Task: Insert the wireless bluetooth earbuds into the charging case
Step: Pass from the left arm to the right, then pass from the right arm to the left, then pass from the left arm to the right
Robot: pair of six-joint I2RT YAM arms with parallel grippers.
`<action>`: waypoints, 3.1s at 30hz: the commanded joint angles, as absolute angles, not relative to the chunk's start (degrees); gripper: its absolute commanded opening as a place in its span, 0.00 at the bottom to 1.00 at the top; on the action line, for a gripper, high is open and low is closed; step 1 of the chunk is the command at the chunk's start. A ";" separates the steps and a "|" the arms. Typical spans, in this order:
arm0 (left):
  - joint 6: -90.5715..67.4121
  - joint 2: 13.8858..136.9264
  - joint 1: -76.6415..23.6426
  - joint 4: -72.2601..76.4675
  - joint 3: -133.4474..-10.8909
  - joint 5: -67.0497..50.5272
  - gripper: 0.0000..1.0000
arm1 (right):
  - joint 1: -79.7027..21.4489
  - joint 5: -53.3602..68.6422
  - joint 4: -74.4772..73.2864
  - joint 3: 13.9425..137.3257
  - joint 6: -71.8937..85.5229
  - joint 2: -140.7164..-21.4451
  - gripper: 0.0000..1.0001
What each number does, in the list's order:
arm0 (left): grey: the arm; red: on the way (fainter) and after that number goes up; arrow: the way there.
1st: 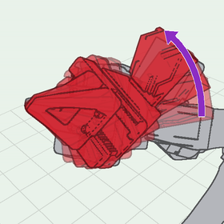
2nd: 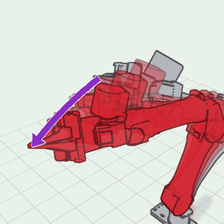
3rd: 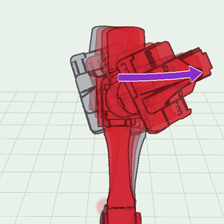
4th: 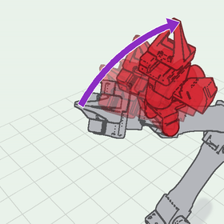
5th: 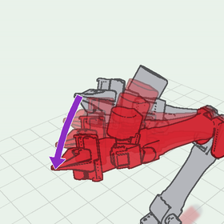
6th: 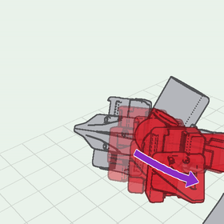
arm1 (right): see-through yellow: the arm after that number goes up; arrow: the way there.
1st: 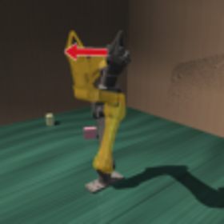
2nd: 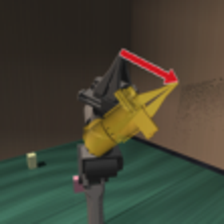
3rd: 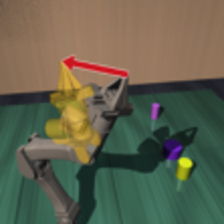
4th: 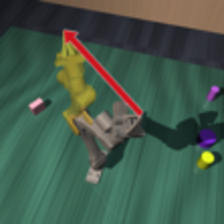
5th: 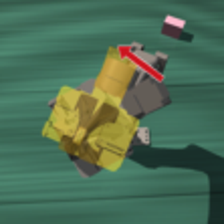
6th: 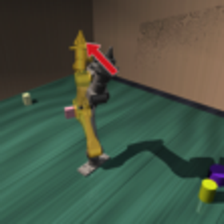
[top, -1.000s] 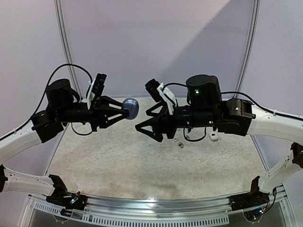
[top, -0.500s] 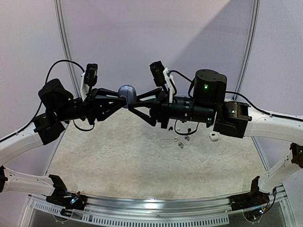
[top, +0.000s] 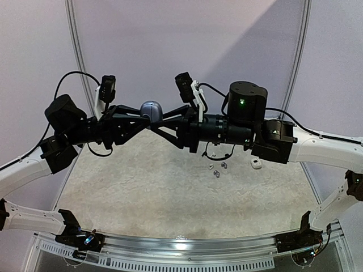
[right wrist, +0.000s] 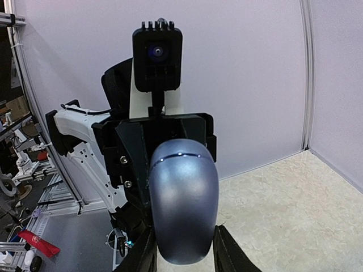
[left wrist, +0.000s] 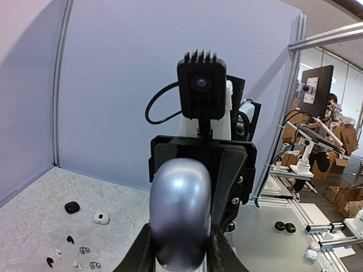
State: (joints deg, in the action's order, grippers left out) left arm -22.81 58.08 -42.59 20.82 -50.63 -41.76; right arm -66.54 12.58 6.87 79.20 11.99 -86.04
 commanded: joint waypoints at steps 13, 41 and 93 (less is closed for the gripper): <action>-11.38 56.52 -42.63 9.39 -51.24 -44.30 0.67 | -65.83 12.20 -2.77 81.27 9.88 -85.54 0.00; 23.22 58.96 -43.18 -22.13 -54.69 -47.86 0.52 | -72.52 -2.41 -56.89 114.47 -17.70 -100.38 0.00; -30.32 51.34 -41.75 30.68 -39.20 -35.38 0.00 | -65.56 15.25 7.86 78.50 12.29 -84.58 0.80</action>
State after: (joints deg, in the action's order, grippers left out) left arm -28.49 51.99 -42.17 26.33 -40.32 -36.36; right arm -65.34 12.16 8.29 74.81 10.15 -82.02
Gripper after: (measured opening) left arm 0.255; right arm 0.860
